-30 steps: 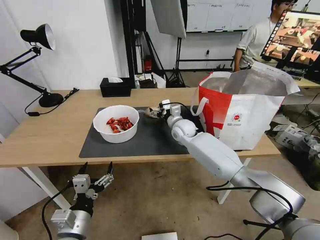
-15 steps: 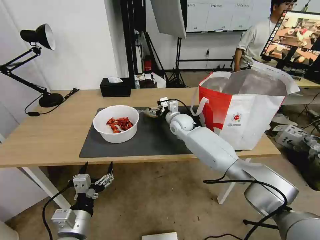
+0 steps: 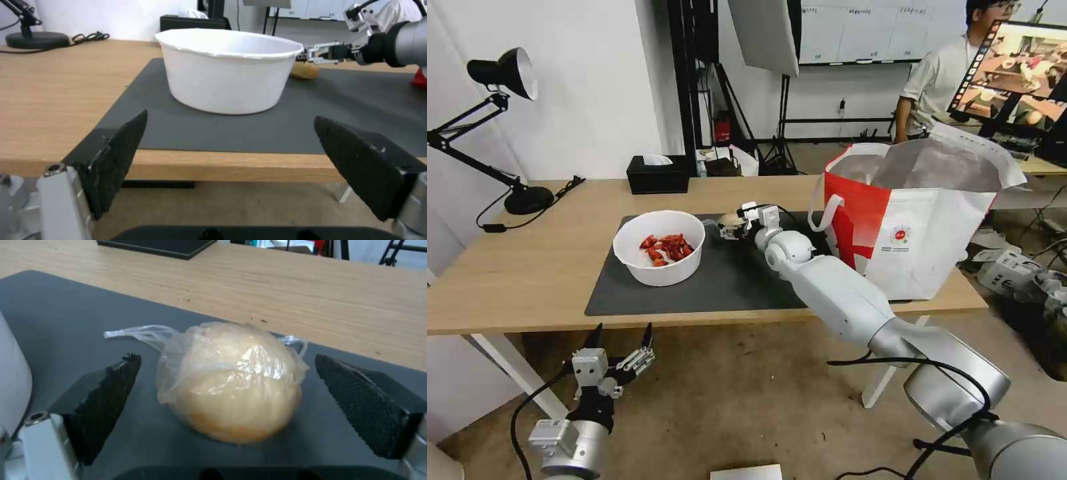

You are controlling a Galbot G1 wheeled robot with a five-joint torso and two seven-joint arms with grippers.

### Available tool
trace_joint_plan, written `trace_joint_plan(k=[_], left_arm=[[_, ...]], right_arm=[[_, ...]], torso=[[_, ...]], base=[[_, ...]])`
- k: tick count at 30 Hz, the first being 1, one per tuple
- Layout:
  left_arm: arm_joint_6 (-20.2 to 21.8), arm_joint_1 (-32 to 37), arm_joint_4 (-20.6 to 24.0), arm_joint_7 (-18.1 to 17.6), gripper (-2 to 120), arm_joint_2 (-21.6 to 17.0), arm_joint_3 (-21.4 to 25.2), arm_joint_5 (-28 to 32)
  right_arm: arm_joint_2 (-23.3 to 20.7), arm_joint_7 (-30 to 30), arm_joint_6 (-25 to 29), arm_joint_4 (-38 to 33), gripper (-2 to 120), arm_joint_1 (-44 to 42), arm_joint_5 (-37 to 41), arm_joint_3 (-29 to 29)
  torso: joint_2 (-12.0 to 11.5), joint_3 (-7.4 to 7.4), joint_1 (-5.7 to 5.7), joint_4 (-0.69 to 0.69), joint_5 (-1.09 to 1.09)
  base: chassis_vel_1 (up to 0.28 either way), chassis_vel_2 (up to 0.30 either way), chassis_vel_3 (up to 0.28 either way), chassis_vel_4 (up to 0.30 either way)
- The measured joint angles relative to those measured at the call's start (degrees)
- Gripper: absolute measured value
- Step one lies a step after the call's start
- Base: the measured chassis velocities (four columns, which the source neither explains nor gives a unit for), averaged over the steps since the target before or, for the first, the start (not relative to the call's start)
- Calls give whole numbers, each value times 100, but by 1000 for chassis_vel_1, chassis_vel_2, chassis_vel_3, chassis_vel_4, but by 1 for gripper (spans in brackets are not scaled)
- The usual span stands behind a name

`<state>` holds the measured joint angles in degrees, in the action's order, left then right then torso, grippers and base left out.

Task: Pick up the trash from the table and place it into the takeout bag.

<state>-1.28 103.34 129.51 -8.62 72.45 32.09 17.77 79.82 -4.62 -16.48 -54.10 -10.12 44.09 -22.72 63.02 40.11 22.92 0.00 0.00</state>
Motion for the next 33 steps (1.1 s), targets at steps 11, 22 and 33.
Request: trace_joint_plan(k=[11,22,33], left_arm=[[6,7,68,-2,100,-34,26,22],[8,56,141,-2,100,-11,41,29],[8,99,200,-3,100,-8,61,19]], right_arm=[[201,112,29,426,100,95,-103,25],[277,59,22,576,77,83,-176,118],[118,-74,-42,248,38,-118,-123,172]], torso=[[0,0,0,0,0],[0,0,0,0,0],[0,0,0,0,0]], base=[[0,0,0,0],[0,0,0,0],[0,0,0,0]])
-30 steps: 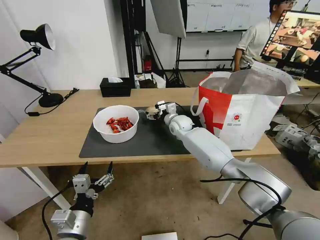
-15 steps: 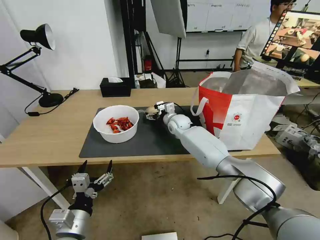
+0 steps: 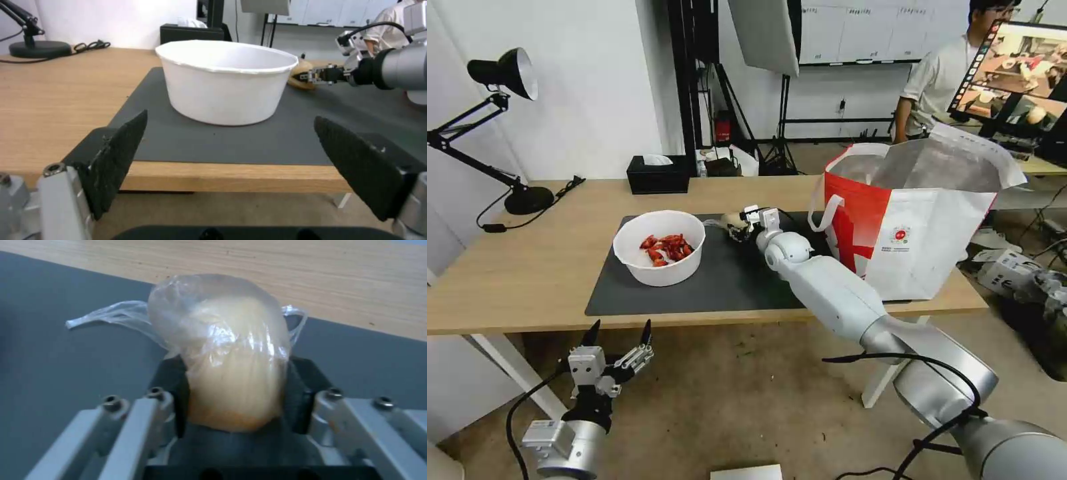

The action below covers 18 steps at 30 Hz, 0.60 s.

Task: Pick up the trash from the table and place it into the takeout bag.

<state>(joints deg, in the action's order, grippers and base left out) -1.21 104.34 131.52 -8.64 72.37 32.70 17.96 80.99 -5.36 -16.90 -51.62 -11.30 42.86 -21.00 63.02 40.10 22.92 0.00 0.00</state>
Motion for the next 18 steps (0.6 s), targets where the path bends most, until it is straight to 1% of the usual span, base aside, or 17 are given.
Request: trace_joint_plan(k=[2,4,5,6,7,8,9,10,11,14,15,18], left_arm=[[0,-2,2,0,100,-1,-1,-1],[0,-4,2,-1,100,-1,-3,-1],[1,-5,2,-1,100,-1,-5,-2],[1,-5,2,-1,100,-1,-5,-2],[1,-6,2,0,100,-1,-8,-2],[1,-6,2,-1,100,-2,-8,-3],[2,-7,2,-2,100,-5,-8,-4],[2,-7,2,-2,100,-5,-8,-4],[2,-7,2,-2,100,-6,-8,-4],[4,-9,2,-7,100,-5,-9,-7],[4,-9,2,-7,100,-5,-9,-7],[6,-9,-7,-6,100,17,-29,-24]], right_arm=[[-77,-90,-20,-192,28,-58,36,-1],[-105,-124,-28,-262,27,-75,57,-3],[-158,-211,-43,-404,20,-105,98,-10],[-158,-211,-43,-404,20,-105,98,-10],[-235,-358,-67,-623,13,-148,130,-16],[-263,-403,-73,-694,11,-160,134,-19],[-423,-676,-109,-1082,7,-220,106,-39],[-423,-676,-109,-1082,7,-220,106,-39],[-555,-920,-145,-1379,5,-265,-26,-50],[-917,-1325,-174,-2189,5,-412,-577,-51],[-917,-1325,-174,-2189,5,-412,-577,-51],[-1197,-1727,-143,-2890,5,-588,-986,96]], torso=[[0,0,0,1,0],[0,0,0,0,0],[0,0,0,0,0],[0,0,0,0,0],[0,0,0,0,0],[0,0,0,1,0],[0,0,0,1,0],[0,0,0,1,0],[0,0,0,1,0],[0,0,0,-1,1],[0,0,0,-1,1],[0,0,0,1,1]], base=[[0,0,0,0],[0,0,0,0],[0,0,0,0],[0,0,0,0],[0,0,0,0],[0,0,0,0],[0,0,0,0],[0,0,0,0],[0,0,0,0],[0,0,0,0],[0,0,0,0],[0,0,0,0]])
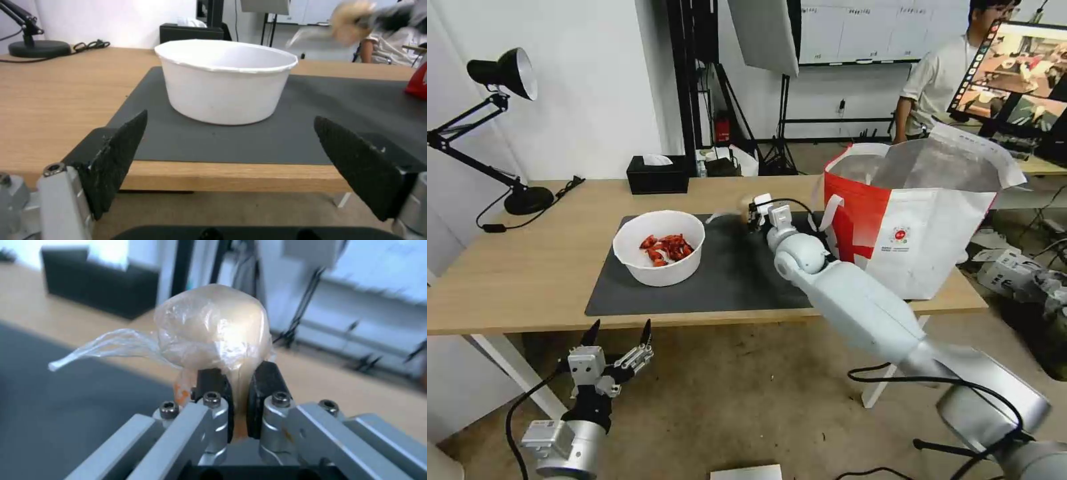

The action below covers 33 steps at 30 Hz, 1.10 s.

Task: Pick up the trash from the table and place it into the takeout bag.

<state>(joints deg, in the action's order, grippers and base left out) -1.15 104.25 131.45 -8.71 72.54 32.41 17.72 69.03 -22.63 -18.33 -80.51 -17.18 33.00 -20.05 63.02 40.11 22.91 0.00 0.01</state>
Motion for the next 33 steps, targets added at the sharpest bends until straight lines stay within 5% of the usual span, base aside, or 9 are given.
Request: trace_joint_plan(k=[15,33], left_arm=[[1,25,-11,-2,100,27,-29,-52],[5,21,-17,-3,100,53,-93,-114]], right_arm=[[-1222,-1054,20,-2156,5,-278,-202,642],[-2327,-1479,-835,-2752,3,-894,734,1898]], torso=[[0,0,0,0,0],[0,0,0,-1,0]], base=[[0,0,0,0],[0,0,0,0]])
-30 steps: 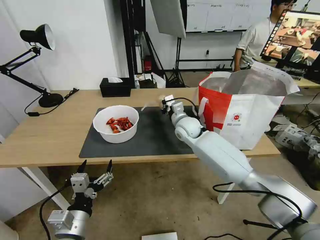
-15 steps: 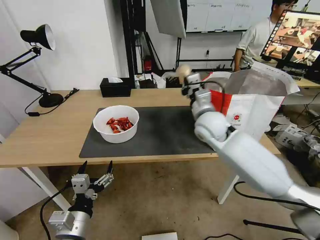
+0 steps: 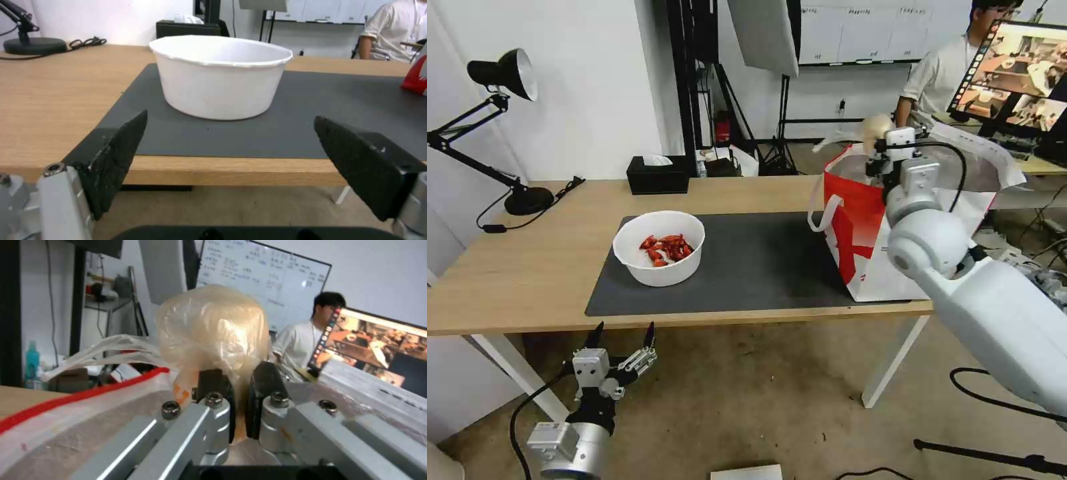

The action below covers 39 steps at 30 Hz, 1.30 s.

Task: Pick up the trash from the table and place it into the takeout bag.

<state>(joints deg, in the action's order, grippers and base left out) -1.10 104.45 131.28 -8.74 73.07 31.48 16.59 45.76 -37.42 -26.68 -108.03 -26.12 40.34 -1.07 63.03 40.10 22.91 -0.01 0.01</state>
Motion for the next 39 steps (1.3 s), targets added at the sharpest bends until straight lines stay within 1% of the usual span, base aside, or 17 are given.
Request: trace_joint_plan(k=[2,4,5,7,8,11,13,15,17,19,21,22,24,25,29,36,39], left_arm=[[0,1,0,0,100,4,-2,-5],[0,2,0,0,100,7,-5,-6],[0,2,0,0,100,7,-5,-6],[0,5,2,0,100,9,-6,-8],[0,5,2,0,100,9,-6,-8],[0,5,2,0,100,7,-6,-8],[0,5,2,0,100,7,-6,-8],[1,-11,7,-8,100,-23,4,10],[0,-13,7,-9,100,-26,5,12],[1,-19,12,-12,100,-29,8,19],[1,-19,13,-12,100,-27,8,19],[2,-19,14,-12,100,-17,5,19],[2,-19,20,-13,100,-4,1,15],[2,-19,20,-13,100,-4,1,15],[3,-17,28,-13,100,0,1,11],[3,-16,51,-15,100,-5,6,10],[5,-19,54,-16,100,-8,11,10]], right_arm=[[-24,-31,-3,-6,3,-34,31,35],[-41,-67,-3,-13,9,-78,77,57],[-41,-67,-3,-13,9,-78,77,57],[-67,-151,-2,-50,22,-117,219,62],[-67,-151,-2,-50,22,-117,219,62],[-80,-175,2,-68,35,-126,260,64],[-80,-175,2,-68,35,-126,260,64],[-96,-180,6,-91,51,-131,273,56],[-97,-181,6,-96,52,-132,277,53],[-117,-190,6,-131,65,-135,377,34],[-120,-192,5,-135,66,-135,391,30],[-131,-195,5,-141,74,-135,423,15],[-144,-196,4,-148,84,-122,456,6],[-144,-196,4,-148,84,-122,456,6],[-160,-196,4,-160,97,-106,493,6],[-175,-196,47,-231,100,-144,569,43],[-178,-193,207,-296,100,-264,588,121]], torso=[[0,0,0,1,0],[0,0,0,0,-1],[0,0,0,0,-1],[0,0,0,1,-1],[0,0,0,1,-1],[0,0,0,1,-1],[0,0,0,1,-1],[0,0,0,0,-1],[0,0,0,1,-1],[0,0,0,1,-1],[0,0,0,1,-1],[0,0,0,1,-1],[0,0,0,1,-1],[0,0,0,1,-1],[0,0,0,1,-1],[0,0,0,1,-1],[0,0,0,1,-1]], base=[[0,0,0,0],[0,0,0,0],[0,0,0,0],[0,0,0,0],[0,0,0,0],[0,0,0,0],[0,0,0,0],[0,0,0,0],[0,0,0,0],[0,0,0,0],[0,0,0,0],[0,0,0,0],[0,0,0,0],[0,0,0,0],[0,0,0,0],[0,0,0,0],[0,0,0,0]])
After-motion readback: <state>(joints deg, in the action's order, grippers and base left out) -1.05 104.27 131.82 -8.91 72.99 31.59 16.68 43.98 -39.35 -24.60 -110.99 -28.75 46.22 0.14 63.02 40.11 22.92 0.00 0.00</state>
